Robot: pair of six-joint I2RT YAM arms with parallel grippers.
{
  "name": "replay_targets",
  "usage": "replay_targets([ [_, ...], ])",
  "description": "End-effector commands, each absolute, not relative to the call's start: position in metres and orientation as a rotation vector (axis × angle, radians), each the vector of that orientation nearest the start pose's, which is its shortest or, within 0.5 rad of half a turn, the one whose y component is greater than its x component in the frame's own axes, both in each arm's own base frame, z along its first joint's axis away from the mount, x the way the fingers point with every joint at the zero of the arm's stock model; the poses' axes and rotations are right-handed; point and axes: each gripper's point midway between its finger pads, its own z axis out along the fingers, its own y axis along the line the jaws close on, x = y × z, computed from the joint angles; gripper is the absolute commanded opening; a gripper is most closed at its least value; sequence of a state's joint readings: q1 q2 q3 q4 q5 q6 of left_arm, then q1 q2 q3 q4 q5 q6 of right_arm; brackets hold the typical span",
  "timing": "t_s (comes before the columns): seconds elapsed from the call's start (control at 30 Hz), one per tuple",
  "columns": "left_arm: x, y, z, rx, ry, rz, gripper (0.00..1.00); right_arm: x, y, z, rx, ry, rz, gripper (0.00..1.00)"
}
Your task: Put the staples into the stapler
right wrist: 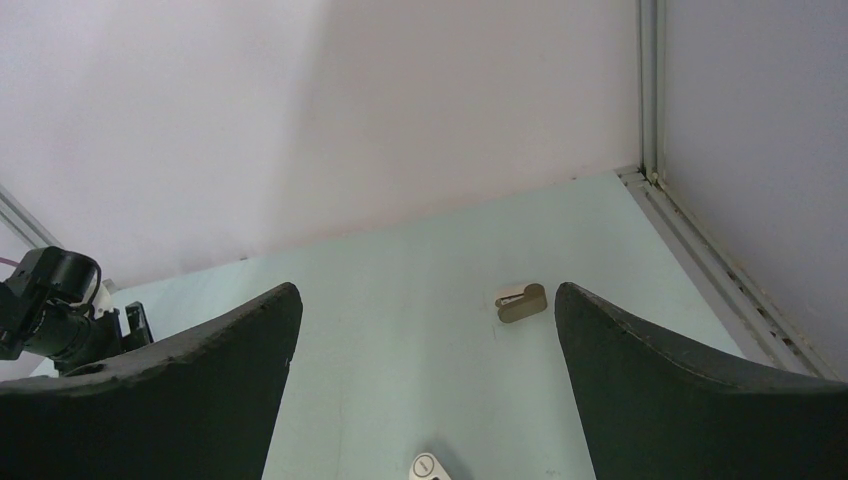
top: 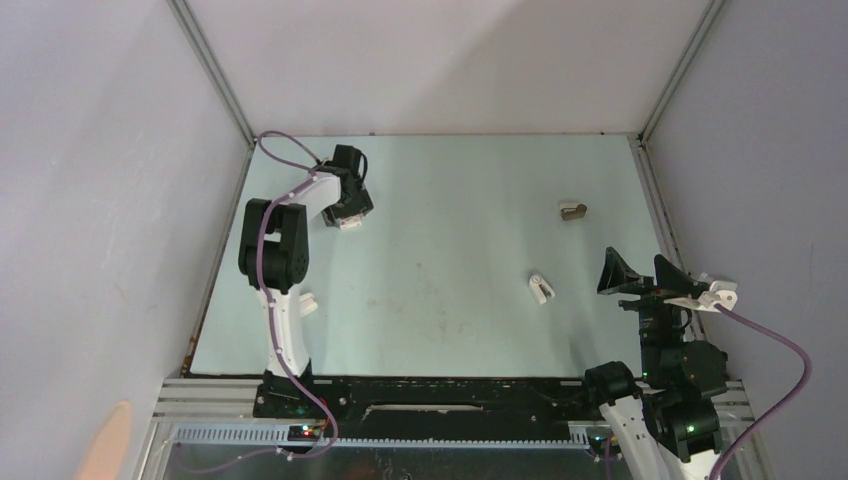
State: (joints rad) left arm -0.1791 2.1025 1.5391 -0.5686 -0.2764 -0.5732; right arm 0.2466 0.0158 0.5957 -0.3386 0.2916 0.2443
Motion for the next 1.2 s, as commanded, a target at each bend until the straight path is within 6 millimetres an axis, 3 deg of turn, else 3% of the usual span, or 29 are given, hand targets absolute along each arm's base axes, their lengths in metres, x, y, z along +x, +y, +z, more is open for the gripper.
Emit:
replay_targets([
  [0.0,0.477,-0.062,0.030,-0.598,2.531,0.074,0.75,0.150,-0.003,0.349,0.253,1.182,0.268,1.00],
  [0.23,0.472,-0.072,0.023,-0.577,2.560,0.009,0.54,0.150,-0.003,0.349,0.254,1.183,0.269,1.00],
  [0.5,0.460,-0.089,0.036,-0.502,2.557,-0.050,0.48,0.150,-0.001,0.349,0.252,1.183,0.279,1.00],
  [0.83,0.419,-0.158,0.049,-0.219,2.592,-0.134,0.50,0.150,0.004,0.348,0.234,1.191,0.305,1.00],
  [1.0,0.383,-0.198,0.050,-0.044,2.611,-0.163,0.50,0.150,0.015,0.349,0.193,1.197,0.352,1.00],
  [1.17,0.342,-0.231,0.043,0.073,2.609,-0.183,0.51,0.155,0.038,0.330,0.176,1.306,0.486,1.00],
])
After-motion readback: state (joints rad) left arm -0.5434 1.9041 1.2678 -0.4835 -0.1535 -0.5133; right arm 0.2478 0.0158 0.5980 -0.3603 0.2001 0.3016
